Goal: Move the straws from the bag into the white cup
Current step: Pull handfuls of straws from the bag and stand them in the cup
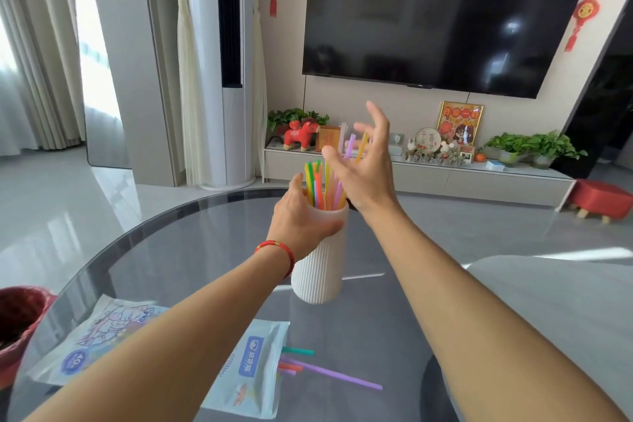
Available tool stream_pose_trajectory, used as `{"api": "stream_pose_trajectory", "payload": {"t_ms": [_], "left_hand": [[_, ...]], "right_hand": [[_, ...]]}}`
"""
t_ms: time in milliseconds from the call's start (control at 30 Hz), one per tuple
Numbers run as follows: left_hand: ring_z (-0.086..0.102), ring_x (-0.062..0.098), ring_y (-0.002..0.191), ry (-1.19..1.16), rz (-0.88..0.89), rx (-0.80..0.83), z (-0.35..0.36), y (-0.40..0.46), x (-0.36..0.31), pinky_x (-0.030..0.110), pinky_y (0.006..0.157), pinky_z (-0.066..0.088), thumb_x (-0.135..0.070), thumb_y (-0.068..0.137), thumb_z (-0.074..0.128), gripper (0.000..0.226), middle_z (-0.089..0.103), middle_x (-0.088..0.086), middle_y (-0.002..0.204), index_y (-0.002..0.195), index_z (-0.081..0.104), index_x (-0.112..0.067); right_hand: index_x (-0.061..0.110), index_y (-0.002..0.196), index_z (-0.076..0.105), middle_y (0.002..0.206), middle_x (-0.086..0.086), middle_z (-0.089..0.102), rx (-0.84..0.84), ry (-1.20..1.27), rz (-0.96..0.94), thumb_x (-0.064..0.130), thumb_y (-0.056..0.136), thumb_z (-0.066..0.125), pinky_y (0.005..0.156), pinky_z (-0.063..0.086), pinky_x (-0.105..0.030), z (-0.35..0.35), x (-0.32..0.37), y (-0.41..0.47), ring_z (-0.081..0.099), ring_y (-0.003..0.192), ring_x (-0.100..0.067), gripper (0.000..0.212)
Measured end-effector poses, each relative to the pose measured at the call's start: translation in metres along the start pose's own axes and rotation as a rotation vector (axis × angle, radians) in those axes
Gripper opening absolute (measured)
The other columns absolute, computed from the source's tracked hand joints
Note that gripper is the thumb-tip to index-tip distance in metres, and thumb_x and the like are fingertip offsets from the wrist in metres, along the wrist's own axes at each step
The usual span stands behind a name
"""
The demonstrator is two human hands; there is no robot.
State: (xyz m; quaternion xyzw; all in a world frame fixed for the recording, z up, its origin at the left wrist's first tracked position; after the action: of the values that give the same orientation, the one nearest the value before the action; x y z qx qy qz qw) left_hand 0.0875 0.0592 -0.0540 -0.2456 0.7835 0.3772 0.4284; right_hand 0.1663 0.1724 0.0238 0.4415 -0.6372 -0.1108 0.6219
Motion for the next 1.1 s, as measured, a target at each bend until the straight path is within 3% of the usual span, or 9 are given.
{"api": "stream_pose_trajectory", "payload": {"t_ms": [100, 233, 433, 567, 667, 800, 900, 1000, 1100], "left_hand": [[0.062, -0.004, 0.083, 0.007, -0.005, 0.017, 0.0, 0.0, 0.0, 0.005, 0.058, 0.046, -0.036, 0.072, 0.084, 0.061, 0.064, -0.015, 0.1, 0.115, 0.041, -0.039], [0.06, -0.004, 0.085, -0.004, -0.001, 0.031, 0.001, -0.001, 0.001, 0.002, 0.058, 0.045, -0.032, 0.073, 0.084, 0.061, 0.061, -0.017, 0.098, 0.113, 0.039, -0.04], [0.063, 0.0, 0.086, -0.013, -0.01, 0.04, 0.003, 0.0, 0.003, 0.006, 0.057, 0.046, -0.035, 0.073, 0.085, 0.059, 0.064, -0.013, 0.102, 0.115, 0.043, -0.037], [0.061, 0.003, 0.089, 0.008, -0.011, 0.042, 0.004, 0.001, 0.005, 0.012, 0.063, 0.042, -0.029, 0.072, 0.083, 0.06, 0.063, -0.01, 0.103, 0.115, 0.042, -0.036], [0.06, 0.018, 0.106, 0.06, 0.02, 0.09, 0.008, -0.001, 0.007, 0.025, 0.08, 0.047, -0.022, 0.075, 0.082, 0.07, 0.06, -0.002, 0.121, 0.132, 0.041, -0.026], [0.038, 0.024, 0.143, 0.146, -0.097, 0.242, 0.001, -0.023, 0.032, 0.039, 0.113, 0.039, -0.028, 0.08, 0.081, 0.108, 0.034, 0.009, 0.16, 0.159, 0.008, -0.012], [0.03, 0.026, 0.15, 0.328, -0.089, 0.318, -0.025, -0.064, 0.067, 0.04, 0.121, 0.029, -0.041, 0.085, 0.075, 0.102, 0.027, 0.01, 0.164, 0.16, 0.012, -0.014], [0.029, 0.022, 0.149, 0.587, 0.043, 0.506, -0.043, -0.117, 0.102, 0.048, 0.124, 0.018, -0.078, 0.074, 0.058, 0.108, 0.03, -0.001, 0.162, 0.159, 0.018, -0.026], [0.006, 0.015, 0.154, 0.857, 0.106, 0.688, -0.045, -0.15, 0.137, 0.065, 0.122, 0.0, -0.094, 0.059, 0.051, 0.132, 0.012, -0.009, 0.165, 0.16, 0.001, -0.025]], "right_hand": [[0.023, 0.162, 0.025, 0.16, -0.013, 0.043, 0.071, -0.126, -0.148, 0.016, 0.096, 0.071, 0.099, 0.053, -0.023, 0.0, 0.018, 0.01, 0.06, 0.128, -0.021, 0.082], [0.015, 0.152, 0.051, 0.155, -0.006, 0.056, 0.406, -0.391, -0.117, 0.03, 0.11, 0.05, 0.116, 0.042, -0.037, 0.023, -0.001, -0.005, 0.052, 0.142, -0.023, 0.045], [0.023, 0.154, 0.045, 0.153, -0.005, 0.056, 0.264, -0.272, -0.126, 0.04, 0.109, 0.05, 0.098, 0.048, -0.033, 0.009, 0.01, 0.0, 0.058, 0.132, -0.018, 0.049], [0.019, 0.159, 0.043, 0.163, -0.004, 0.046, 0.554, -0.494, -0.165, 0.04, 0.114, 0.032, 0.121, 0.034, -0.039, 0.035, 0.003, -0.017, 0.038, 0.152, -0.02, 0.051], [0.017, 0.16, 0.04, 0.168, -0.003, 0.039, 0.547, -0.537, -0.128, 0.043, 0.114, 0.027, 0.126, 0.023, -0.036, 0.032, 0.007, -0.015, 0.029, 0.156, -0.019, 0.055], [0.011, 0.148, 0.053, 0.152, -0.009, 0.054, 0.414, -0.502, -0.218, 0.032, 0.113, 0.037, 0.109, 0.034, -0.027, 0.003, 0.033, -0.013, 0.047, 0.141, -0.021, 0.043], [0.01, 0.117, 0.068, 0.117, -0.005, 0.065, 0.292, -0.479, -0.266, 0.019, 0.107, 0.048, 0.086, 0.045, -0.021, -0.032, 0.034, -0.046, 0.06, 0.104, -0.015, 0.024], [0.013, 0.097, 0.074, 0.097, -0.002, 0.069, 0.486, -0.47, -0.099, 0.015, 0.1, 0.062, 0.081, 0.053, -0.031, -0.041, -0.01, -0.117, 0.062, 0.085, -0.016, 0.013], [0.019, 0.112, 0.073, 0.105, 0.004, 0.069, 0.826, -0.527, 0.113, 0.036, 0.093, 0.075, 0.091, 0.054, -0.043, -0.023, -0.059, -0.208, 0.064, 0.093, -0.016, 0.025]]}}
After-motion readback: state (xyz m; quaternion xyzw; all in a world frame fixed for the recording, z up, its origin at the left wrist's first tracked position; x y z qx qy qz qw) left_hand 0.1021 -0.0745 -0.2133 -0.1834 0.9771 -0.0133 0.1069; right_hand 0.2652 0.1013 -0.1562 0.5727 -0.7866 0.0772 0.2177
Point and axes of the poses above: each hand's wrist, its own y-axis towards the middle knuckle, its own z-axis out of the palm, x = y × z, the point moved 8 cm from there along y, towards the middle knuckle
